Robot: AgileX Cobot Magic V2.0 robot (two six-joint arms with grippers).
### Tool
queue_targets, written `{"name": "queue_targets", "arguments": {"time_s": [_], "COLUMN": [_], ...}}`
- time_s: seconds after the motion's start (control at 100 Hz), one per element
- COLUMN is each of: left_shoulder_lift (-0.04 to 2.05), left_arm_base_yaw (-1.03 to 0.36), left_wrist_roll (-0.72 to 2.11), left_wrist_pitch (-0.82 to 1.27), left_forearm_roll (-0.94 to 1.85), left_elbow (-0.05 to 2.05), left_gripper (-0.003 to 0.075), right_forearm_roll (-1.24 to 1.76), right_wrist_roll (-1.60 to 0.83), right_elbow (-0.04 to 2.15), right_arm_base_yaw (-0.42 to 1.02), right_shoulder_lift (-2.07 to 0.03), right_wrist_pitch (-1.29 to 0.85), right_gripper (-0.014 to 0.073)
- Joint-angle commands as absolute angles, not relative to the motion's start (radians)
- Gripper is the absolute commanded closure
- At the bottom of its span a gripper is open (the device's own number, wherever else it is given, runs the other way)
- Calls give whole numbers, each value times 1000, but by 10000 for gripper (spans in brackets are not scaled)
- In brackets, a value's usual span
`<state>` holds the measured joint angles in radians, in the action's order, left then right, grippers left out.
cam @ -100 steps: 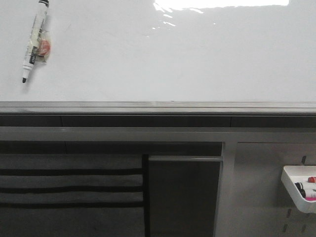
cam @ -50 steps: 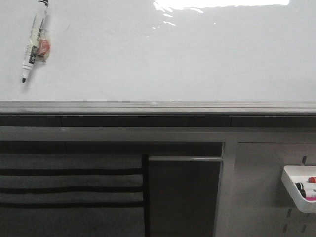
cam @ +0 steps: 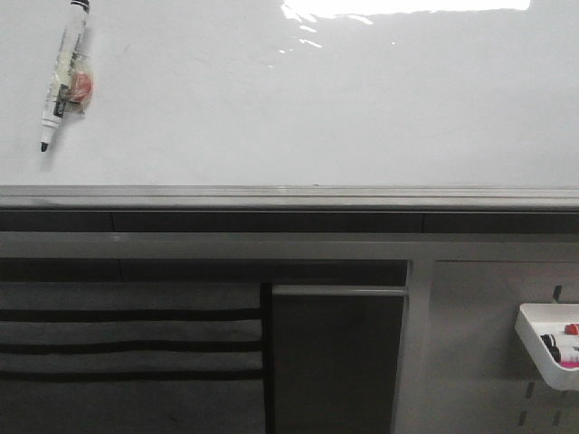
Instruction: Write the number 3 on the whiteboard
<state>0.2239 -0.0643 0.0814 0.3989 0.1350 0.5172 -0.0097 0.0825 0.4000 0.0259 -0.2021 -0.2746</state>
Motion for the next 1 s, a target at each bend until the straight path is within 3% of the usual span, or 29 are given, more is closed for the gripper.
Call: {"name": "queue_targets", "arguments": {"time_s": [0.0, 0.42, 0.5, 0.59, 0.71, 0.79, 0.99], "left_shoulder_lift": [242, 242, 242, 242, 242, 242, 242], "left_arm_base_yaw": [-62, -62, -62, -62, -62, -62, -62], "left_wrist_roll": [82, 82, 82, 82, 82, 82, 82], "left_wrist_pitch": [332, 332, 330, 331, 332, 330, 330], "left_forearm_roll": [140, 138, 118, 56, -8, -8, -8], "left_elbow": [551, 551, 551, 551, 551, 551, 551], "left_gripper": [738, 738, 734, 646, 409, 284, 285], "right_forearm_roll": [-23, -23, -23, -23, -23, -23, -23], "right_wrist_roll": [79, 79, 79, 79, 79, 79, 79], "right_elbow": [437, 437, 437, 437, 437, 437, 437], "right_arm_base_yaw": [20, 20, 20, 20, 20, 20, 20], "right_shoulder_lift": [-224, -224, -224, -224, -224, -224, -224], "right_wrist_pitch": [-196, -198, -202, -197, -195, -195, -195], "right_gripper": [668, 668, 629, 492, 221, 132, 116]}}
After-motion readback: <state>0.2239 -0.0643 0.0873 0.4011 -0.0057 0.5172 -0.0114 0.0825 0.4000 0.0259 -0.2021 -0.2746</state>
